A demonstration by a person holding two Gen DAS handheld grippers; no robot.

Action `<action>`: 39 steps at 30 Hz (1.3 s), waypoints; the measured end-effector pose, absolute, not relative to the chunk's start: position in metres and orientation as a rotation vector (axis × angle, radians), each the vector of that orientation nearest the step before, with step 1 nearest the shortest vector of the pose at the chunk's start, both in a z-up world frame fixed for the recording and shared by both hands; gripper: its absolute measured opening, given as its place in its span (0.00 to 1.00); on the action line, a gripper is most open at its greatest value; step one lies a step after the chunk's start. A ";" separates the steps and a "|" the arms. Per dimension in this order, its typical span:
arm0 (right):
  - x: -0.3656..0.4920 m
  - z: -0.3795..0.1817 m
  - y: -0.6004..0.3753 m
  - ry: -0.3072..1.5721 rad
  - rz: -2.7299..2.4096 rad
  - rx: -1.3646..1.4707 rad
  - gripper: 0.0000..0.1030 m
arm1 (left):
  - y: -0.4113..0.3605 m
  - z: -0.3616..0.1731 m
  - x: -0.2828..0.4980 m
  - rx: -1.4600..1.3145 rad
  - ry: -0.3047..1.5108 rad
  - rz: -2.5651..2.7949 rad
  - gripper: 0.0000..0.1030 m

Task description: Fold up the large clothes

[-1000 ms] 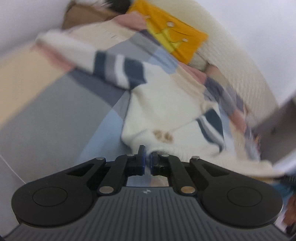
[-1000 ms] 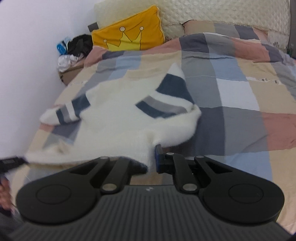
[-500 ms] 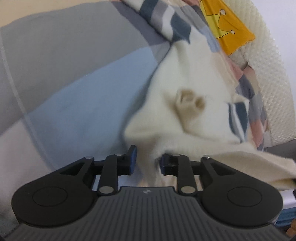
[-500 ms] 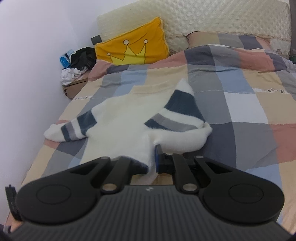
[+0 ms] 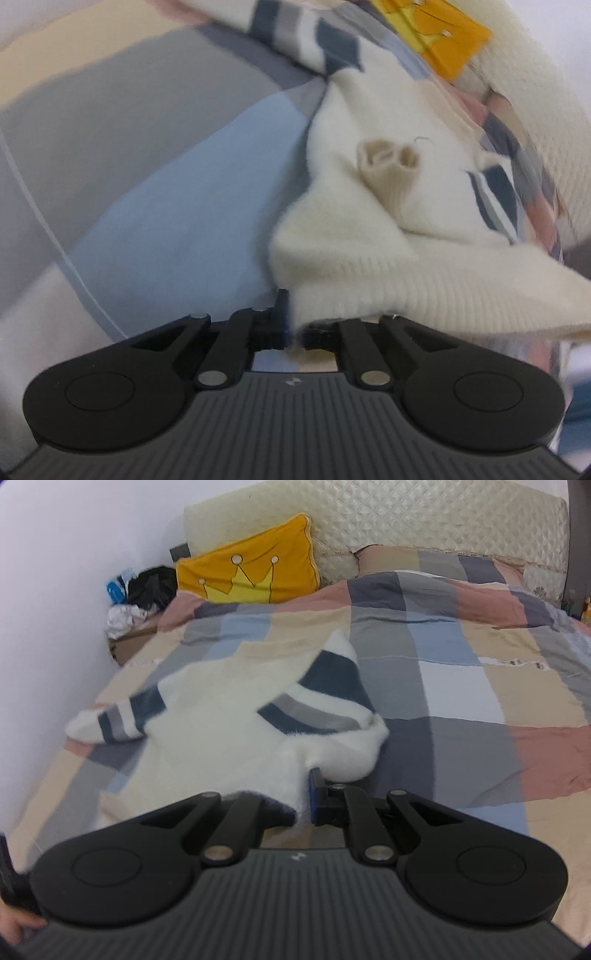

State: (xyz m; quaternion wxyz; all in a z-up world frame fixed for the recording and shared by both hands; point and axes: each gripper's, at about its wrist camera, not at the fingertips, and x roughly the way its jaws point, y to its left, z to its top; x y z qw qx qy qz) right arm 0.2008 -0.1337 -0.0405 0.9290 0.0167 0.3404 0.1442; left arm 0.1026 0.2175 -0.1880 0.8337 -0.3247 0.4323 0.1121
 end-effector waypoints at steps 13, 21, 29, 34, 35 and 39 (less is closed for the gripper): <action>0.160 -0.058 -0.140 0.772 0.355 -0.302 0.08 | 0.251 -0.070 0.082 -0.299 0.812 0.050 0.05; 0.153 -0.104 -0.126 0.987 0.463 -0.486 0.09 | 0.247 -0.128 0.091 -0.141 1.056 0.017 0.05; 0.171 -0.140 -0.117 1.171 0.505 -0.491 0.09 | 0.254 -0.170 0.117 -0.150 1.255 0.021 0.06; 0.172 -0.145 -0.114 1.199 0.504 -0.490 0.10 | 0.253 -0.175 0.119 -0.173 1.264 0.020 0.06; 0.170 -0.144 -0.113 1.192 0.510 -0.500 0.11 | 0.253 -0.173 0.118 -0.175 1.255 0.015 0.06; 0.166 -0.137 -0.112 1.169 0.504 -0.485 0.15 | 0.249 -0.159 0.107 -0.177 1.215 -0.014 0.29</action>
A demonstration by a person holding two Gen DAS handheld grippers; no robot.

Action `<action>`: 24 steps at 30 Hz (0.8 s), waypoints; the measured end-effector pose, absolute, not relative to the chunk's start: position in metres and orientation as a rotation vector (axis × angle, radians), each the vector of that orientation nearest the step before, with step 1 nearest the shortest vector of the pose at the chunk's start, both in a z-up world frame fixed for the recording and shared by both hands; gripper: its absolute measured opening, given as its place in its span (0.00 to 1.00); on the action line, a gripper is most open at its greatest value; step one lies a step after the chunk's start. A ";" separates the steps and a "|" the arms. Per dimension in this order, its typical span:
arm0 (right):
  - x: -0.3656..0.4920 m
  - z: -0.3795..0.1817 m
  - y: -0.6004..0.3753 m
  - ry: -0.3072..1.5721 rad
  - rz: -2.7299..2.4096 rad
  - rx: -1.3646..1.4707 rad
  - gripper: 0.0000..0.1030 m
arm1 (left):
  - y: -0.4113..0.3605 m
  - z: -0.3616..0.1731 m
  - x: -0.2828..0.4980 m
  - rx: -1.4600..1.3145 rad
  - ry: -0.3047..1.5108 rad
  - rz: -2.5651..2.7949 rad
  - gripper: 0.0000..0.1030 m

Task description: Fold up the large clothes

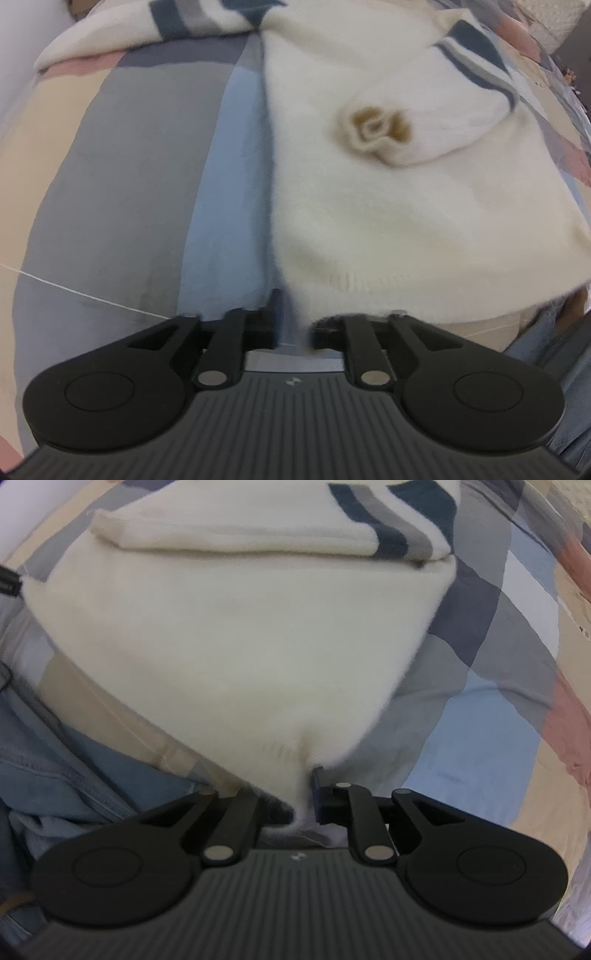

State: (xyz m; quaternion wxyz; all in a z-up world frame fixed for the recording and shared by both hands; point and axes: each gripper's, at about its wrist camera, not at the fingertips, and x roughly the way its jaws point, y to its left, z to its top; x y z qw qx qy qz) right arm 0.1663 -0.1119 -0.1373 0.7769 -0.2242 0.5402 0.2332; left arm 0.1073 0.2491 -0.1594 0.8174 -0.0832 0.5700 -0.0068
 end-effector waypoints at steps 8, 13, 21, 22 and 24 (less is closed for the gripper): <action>0.157 -0.104 -0.119 1.107 0.450 -0.406 0.39 | 0.237 -0.115 0.086 -0.192 1.117 -0.022 0.43; 0.145 -0.085 -0.123 1.104 0.496 -0.329 0.76 | 0.227 -0.082 0.071 -0.191 1.042 -0.027 0.49; 0.130 -0.060 -0.118 1.005 0.506 -0.212 0.85 | 0.236 -0.047 0.069 -0.260 0.900 0.047 0.49; 0.130 -0.059 -0.115 0.981 0.504 -0.192 0.85 | 0.240 -0.044 0.071 -0.273 0.872 0.067 0.49; 0.134 -0.058 -0.106 0.928 0.489 -0.148 0.85 | 0.256 -0.043 0.078 -0.328 0.816 0.092 0.49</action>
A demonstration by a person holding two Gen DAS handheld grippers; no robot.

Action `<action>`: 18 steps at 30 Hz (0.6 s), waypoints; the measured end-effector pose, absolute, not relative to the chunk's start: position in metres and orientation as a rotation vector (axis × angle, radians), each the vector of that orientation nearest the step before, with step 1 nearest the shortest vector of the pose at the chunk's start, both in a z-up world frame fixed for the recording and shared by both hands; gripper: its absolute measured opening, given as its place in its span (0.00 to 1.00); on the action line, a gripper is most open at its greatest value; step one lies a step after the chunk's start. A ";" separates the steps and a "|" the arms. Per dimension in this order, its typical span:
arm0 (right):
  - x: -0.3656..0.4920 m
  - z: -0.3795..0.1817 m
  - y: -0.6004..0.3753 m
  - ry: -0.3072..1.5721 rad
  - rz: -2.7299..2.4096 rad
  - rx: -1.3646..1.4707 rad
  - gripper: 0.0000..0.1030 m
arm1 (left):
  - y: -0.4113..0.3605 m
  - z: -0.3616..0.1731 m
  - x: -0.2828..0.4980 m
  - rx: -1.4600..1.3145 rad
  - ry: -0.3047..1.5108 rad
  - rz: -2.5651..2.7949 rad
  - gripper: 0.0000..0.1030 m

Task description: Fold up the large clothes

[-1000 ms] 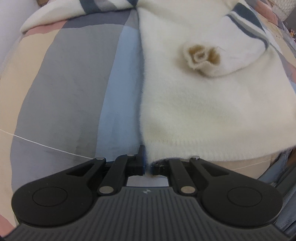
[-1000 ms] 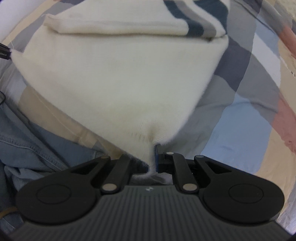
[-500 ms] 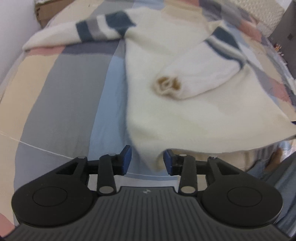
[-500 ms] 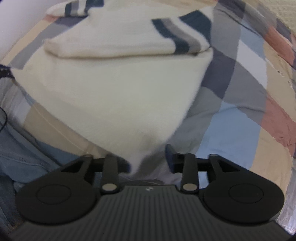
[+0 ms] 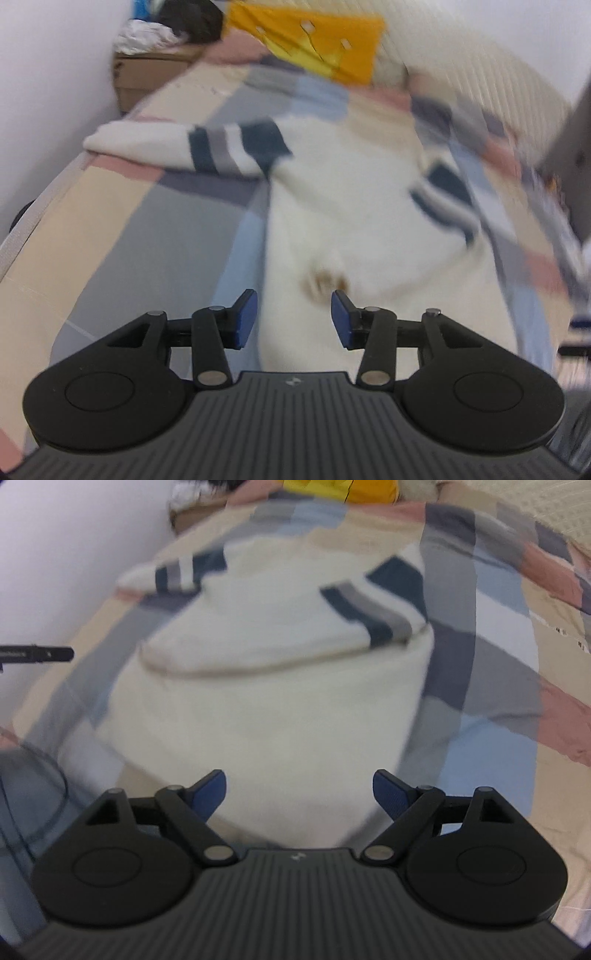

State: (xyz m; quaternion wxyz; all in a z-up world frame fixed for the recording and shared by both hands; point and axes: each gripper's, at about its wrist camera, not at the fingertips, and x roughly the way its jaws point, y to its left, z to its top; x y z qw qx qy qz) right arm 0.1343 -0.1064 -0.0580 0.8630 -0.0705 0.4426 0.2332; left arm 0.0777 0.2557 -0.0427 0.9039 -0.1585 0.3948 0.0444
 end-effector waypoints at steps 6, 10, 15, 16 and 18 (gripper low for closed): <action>0.149 -0.072 -0.062 0.785 0.510 -0.028 0.86 | 0.333 -0.062 0.105 -0.542 0.675 0.218 0.61; 0.166 -0.095 -0.025 0.731 0.503 -0.014 0.86 | 0.398 -0.096 0.126 -0.742 0.631 0.309 0.62; 0.193 -0.124 0.005 0.697 0.493 0.002 0.86 | 0.468 -0.140 0.155 -0.942 0.568 0.386 0.64; 0.200 -0.130 0.010 0.694 0.493 0.002 0.86 | 0.481 -0.148 0.162 -0.972 0.552 0.395 0.64; 0.214 -0.141 0.020 0.681 0.488 -0.008 0.86 | 0.504 -0.163 0.179 -1.030 0.521 0.403 0.64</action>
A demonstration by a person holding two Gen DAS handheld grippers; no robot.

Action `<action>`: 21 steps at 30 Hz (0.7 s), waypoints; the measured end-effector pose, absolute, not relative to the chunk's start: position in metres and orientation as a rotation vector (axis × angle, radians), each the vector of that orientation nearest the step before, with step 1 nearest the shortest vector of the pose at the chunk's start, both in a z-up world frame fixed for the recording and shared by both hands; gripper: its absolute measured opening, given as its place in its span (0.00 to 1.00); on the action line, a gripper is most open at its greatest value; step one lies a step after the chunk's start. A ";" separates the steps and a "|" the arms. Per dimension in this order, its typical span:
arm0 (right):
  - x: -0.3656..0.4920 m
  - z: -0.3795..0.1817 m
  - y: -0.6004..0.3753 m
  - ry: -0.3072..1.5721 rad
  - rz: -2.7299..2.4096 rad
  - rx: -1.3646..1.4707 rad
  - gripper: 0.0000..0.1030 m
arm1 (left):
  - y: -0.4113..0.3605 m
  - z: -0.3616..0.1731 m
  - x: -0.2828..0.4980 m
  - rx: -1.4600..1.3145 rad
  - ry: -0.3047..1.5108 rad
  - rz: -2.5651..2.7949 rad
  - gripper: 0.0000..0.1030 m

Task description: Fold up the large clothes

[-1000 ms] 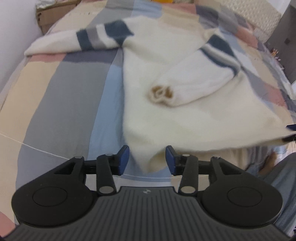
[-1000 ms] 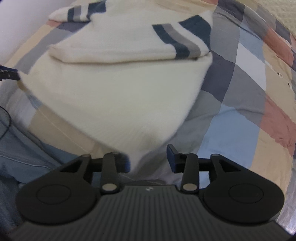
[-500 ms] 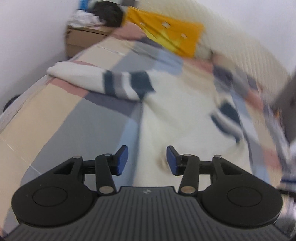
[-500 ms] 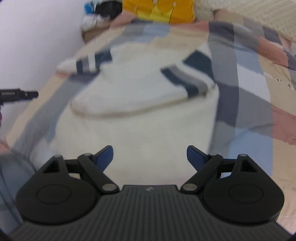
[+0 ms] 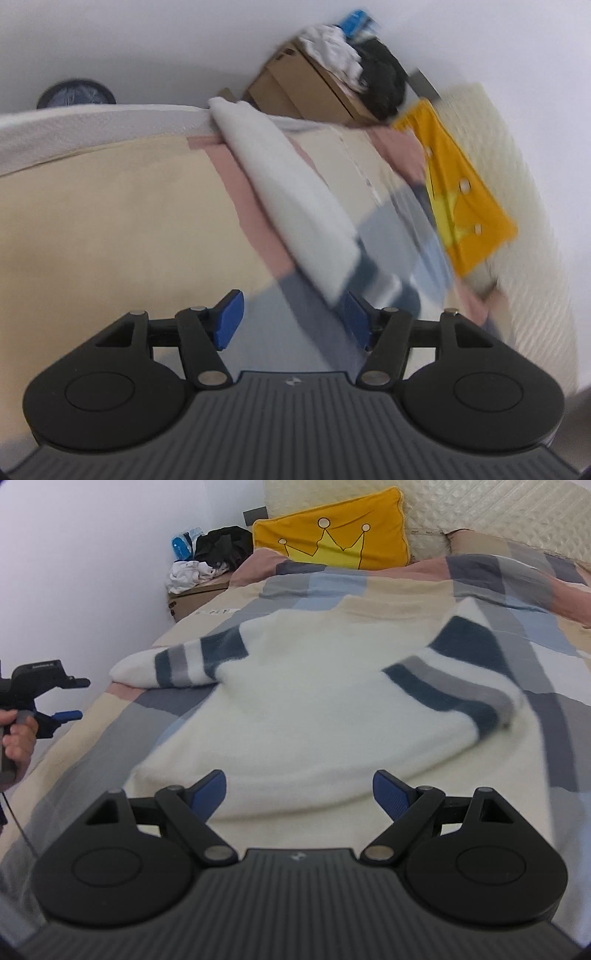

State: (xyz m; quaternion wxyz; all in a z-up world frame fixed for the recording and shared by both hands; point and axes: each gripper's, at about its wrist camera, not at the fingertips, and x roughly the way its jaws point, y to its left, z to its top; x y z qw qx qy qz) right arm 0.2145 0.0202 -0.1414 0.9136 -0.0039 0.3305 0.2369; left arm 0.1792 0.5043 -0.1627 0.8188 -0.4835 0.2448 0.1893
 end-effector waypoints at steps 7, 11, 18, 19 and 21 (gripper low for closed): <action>0.252 -0.163 0.052 0.623 0.455 -0.034 0.85 | 0.586 -0.208 0.242 -1.175 0.382 0.451 0.64; 0.265 -0.170 0.068 0.626 0.448 -0.067 0.85 | 0.625 -0.235 0.273 -1.259 0.372 0.512 0.63; 0.279 -0.182 0.077 0.669 0.437 -0.099 0.86 | 0.684 -0.249 0.306 -1.336 0.264 0.572 0.61; 0.282 -0.186 0.077 0.695 0.430 -0.101 0.86 | 0.691 -0.253 0.311 -1.333 0.262 0.578 0.60; 0.287 -0.195 0.074 0.745 0.423 -0.071 0.85 | 0.700 -0.261 0.319 -1.341 0.267 0.603 0.52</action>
